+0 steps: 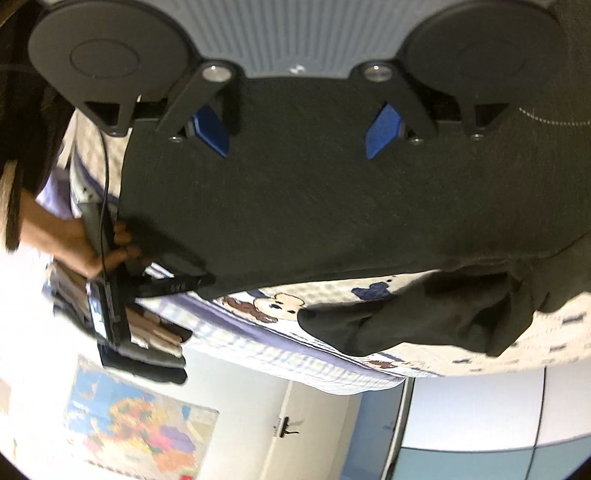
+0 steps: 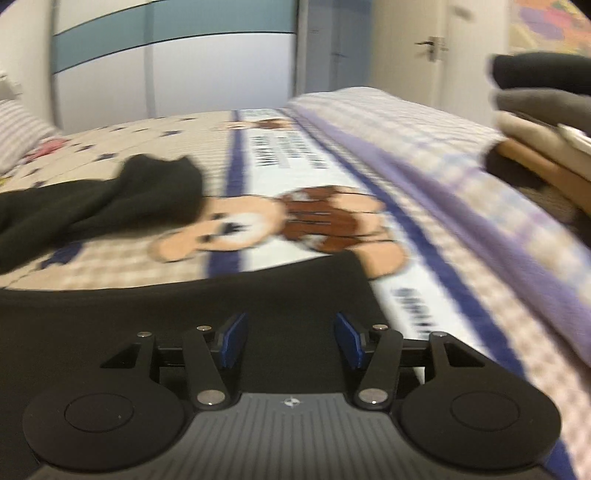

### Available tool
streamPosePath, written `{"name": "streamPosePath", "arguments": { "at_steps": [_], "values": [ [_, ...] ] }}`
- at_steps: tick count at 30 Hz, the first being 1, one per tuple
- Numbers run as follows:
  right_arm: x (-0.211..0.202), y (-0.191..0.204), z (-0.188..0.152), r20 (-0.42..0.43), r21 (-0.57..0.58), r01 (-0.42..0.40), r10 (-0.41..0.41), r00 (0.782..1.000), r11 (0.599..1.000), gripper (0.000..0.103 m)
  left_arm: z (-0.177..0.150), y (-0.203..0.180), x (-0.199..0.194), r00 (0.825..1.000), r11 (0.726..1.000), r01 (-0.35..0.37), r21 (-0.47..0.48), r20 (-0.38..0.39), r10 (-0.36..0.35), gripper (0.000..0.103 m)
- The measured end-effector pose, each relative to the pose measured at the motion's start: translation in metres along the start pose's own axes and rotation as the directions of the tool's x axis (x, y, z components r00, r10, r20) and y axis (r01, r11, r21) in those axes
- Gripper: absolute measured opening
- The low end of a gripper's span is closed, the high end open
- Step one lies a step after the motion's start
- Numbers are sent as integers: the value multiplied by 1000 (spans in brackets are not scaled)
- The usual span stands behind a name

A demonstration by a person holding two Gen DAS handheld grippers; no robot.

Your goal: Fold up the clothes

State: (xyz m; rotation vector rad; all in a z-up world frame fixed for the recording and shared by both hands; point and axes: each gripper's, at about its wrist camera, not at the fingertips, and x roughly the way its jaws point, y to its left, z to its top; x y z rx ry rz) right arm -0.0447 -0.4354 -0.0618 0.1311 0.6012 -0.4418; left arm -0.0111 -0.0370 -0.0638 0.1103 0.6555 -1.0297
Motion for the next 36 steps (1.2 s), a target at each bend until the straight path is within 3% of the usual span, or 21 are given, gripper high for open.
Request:
{"name": "streamPosePath", "arguments": {
  "at_steps": [6, 15, 25, 31, 36],
  "values": [
    [-7, -4, 4, 8, 28, 28, -29, 1000, 999, 56, 6, 2, -6, 1000, 1000, -26, -12, 8, 26, 84],
    [-24, 38, 27, 39, 29, -78, 77, 996, 997, 56, 23, 28, -32, 991, 985, -101, -140, 72, 111, 84],
    [-34, 98, 51, 29, 4, -176, 176, 984, 984, 56, 45, 66, -58, 958, 948, -238, -211, 111, 265, 84],
    [-34, 125, 57, -16, 11, -212, 212, 977, 977, 56, 58, 83, -66, 928, 916, -336, -219, 91, 362, 84],
    [-30, 143, 68, -43, -5, -217, 217, 975, 976, 56, 70, 98, -65, 918, 906, -342, -249, 118, 378, 84]
  ]
}}
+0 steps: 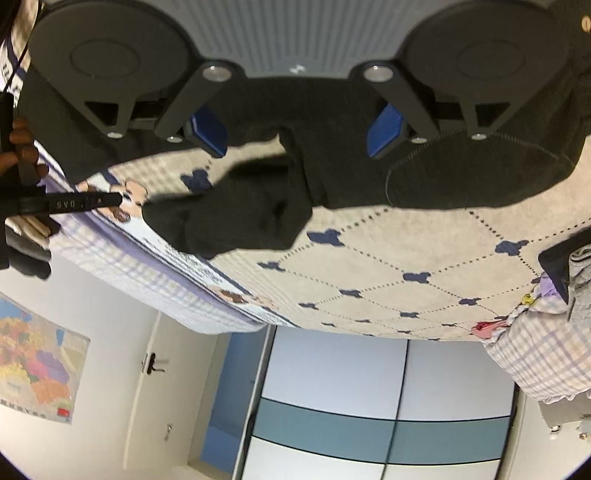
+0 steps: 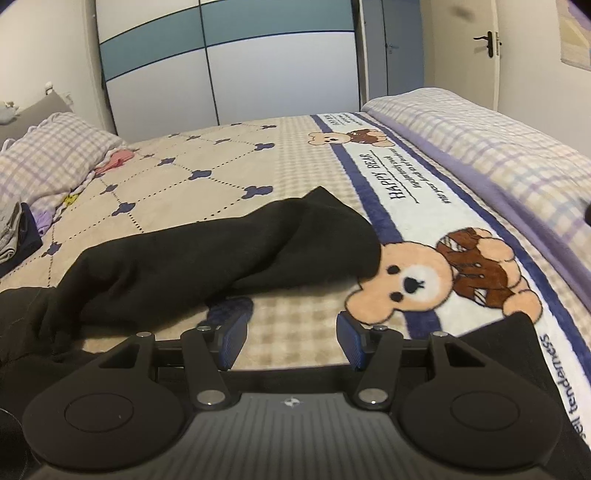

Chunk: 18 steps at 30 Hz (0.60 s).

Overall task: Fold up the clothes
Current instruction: 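Close the left gripper on the black cardigan's other sleeve end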

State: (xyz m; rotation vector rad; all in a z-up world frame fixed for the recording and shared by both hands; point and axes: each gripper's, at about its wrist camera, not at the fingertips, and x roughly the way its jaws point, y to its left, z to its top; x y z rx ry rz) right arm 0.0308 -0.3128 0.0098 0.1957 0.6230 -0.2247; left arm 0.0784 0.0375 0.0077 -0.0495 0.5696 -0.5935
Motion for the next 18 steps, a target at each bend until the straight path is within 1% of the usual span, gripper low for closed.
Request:
{"name": "streamPosePath", "arguments": {
  "at_steps": [2, 7, 10, 12, 15, 17, 18],
  "values": [
    [5, 1, 8, -1, 19, 1, -1, 1000, 1000, 56, 6, 3, 7, 1000, 1000, 8, -20, 9, -8, 84],
    [25, -7, 20, -14, 106, -15, 16, 1000, 994, 56, 24, 5, 31, 999, 996, 39, -76, 13, -38, 84],
    [40, -9, 19, -52, 119, -22, 28, 998, 993, 56, 37, 1, 51, 999, 997, 45, -62, 7, -45, 84],
    [50, -10, 18, -82, 111, -23, 32, 996, 994, 56, 48, -1, 72, 999, 998, 45, -48, -17, -46, 84],
    [60, -18, 19, -112, 129, -30, 45, 993, 991, 56, 67, 0, 109, 995, 996, 65, -68, -71, -70, 84],
    [63, -27, 22, -111, 163, -37, 56, 992, 986, 56, 80, -1, 135, 986, 990, 108, -91, -121, -119, 84],
    [65, -31, 23, -109, 180, -39, 60, 992, 983, 56, 87, -1, 152, 976, 985, 133, -108, -160, -149, 84]
  ]
}}
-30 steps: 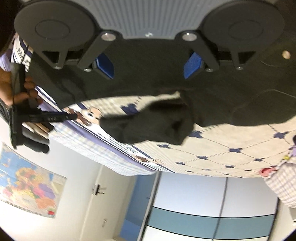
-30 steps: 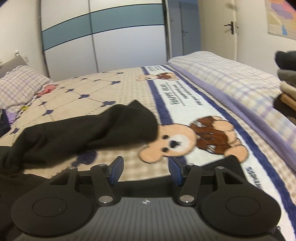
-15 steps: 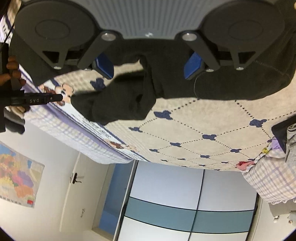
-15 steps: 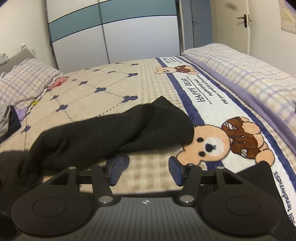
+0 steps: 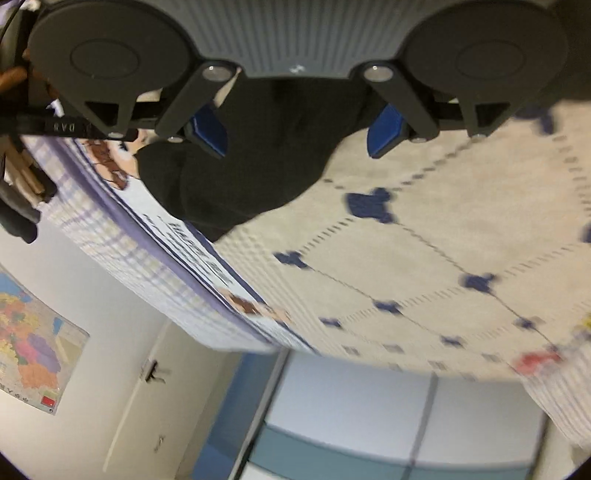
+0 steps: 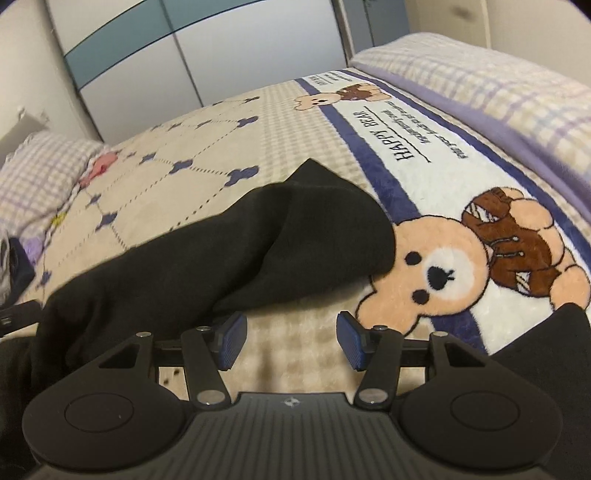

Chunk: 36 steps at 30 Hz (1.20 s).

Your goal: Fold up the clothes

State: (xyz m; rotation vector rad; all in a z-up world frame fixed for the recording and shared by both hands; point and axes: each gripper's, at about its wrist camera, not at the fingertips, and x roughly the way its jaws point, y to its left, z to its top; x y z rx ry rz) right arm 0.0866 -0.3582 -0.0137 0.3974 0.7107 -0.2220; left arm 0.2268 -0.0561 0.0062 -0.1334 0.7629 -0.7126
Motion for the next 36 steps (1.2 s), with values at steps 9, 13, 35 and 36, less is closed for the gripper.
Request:
{"name": "streamPosePath", "arguments": {
  "at_steps": [9, 13, 35, 36],
  "values": [
    [-2, -28, 13, 11, 85, 8, -9, 1000, 996, 56, 32, -11, 105, 972, 1000, -8, -27, -234, 1, 77],
    [-1, -34, 16, 5, 106, -6, 5, 1000, 994, 56, 35, -14, 128, 965, 997, -17, -71, -263, -2, 76],
    [-19, -51, 25, 36, 175, -45, 39, 999, 983, 57, -5, -102, 38, 966, 965, 255, 61, -70, -250, 7],
    [-20, -53, 26, 39, 181, -47, 41, 998, 982, 57, -12, -108, 34, 964, 962, 258, 87, -83, -251, 7]
  ]
}}
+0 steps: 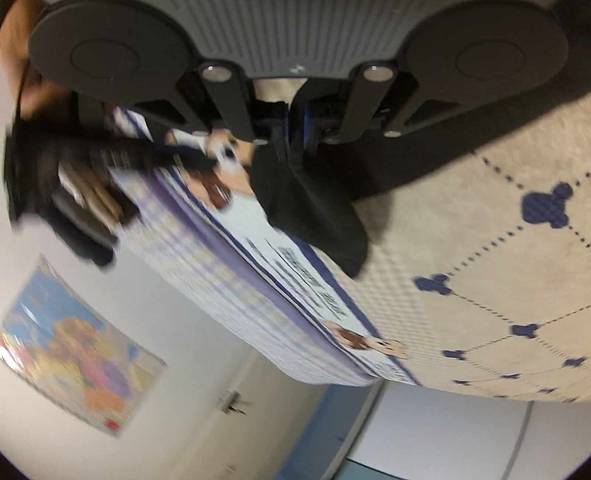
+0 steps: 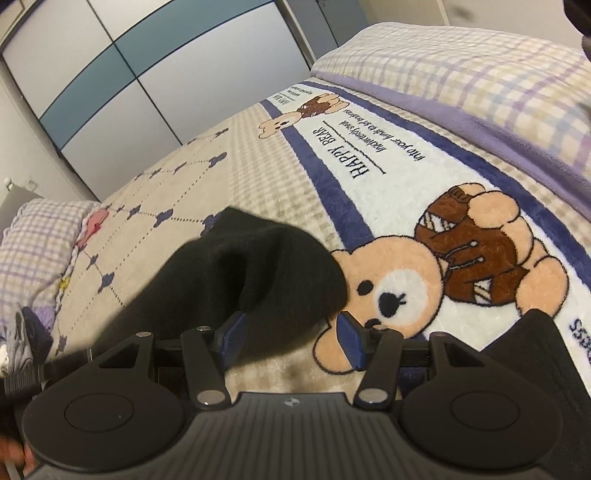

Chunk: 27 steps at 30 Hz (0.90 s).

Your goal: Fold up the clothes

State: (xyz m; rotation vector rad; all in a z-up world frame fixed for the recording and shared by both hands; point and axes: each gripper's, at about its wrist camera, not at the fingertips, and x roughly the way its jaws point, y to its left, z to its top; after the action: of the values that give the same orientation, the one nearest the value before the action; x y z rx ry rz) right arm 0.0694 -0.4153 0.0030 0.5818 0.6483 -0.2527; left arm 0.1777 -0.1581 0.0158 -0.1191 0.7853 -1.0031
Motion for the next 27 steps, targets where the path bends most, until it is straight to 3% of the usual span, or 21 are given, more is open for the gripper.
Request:
{"name": "streamPosePath", "arguments": {
  "at_steps": [8, 12, 15, 18, 20, 23, 27],
  "values": [
    [-7, -2, 1, -1, 18, -26, 26, 1000, 1000, 57, -56, -24, 1, 990, 991, -4, 134, -142, 23, 7],
    [-8, -2, 2, -2, 25, -36, 36, 999, 999, 57, -66, -15, 0, 982, 993, -10, 115, -184, 32, 8],
    [-9, -3, 3, -4, 34, -39, 39, 999, 999, 57, -56, -12, -8, 984, 997, 16, 71, -175, -3, 16],
    [-9, -5, 4, -6, 44, -44, 44, 999, 998, 57, -39, -13, -12, 987, 998, 25, 57, -159, -16, 29],
    [-9, -6, 5, -9, 51, -47, 47, 999, 998, 57, -27, -11, -12, 988, 999, 25, 49, -154, -17, 49],
    [-10, -7, 6, -15, 58, -50, 51, 999, 997, 57, -16, -5, -4, 983, 999, 42, 15, -178, -39, 65],
    [-8, -12, 7, -27, 72, -51, 53, 998, 996, 57, -5, 8, 9, 986, 997, 38, -66, -161, -48, 66]
  ]
}}
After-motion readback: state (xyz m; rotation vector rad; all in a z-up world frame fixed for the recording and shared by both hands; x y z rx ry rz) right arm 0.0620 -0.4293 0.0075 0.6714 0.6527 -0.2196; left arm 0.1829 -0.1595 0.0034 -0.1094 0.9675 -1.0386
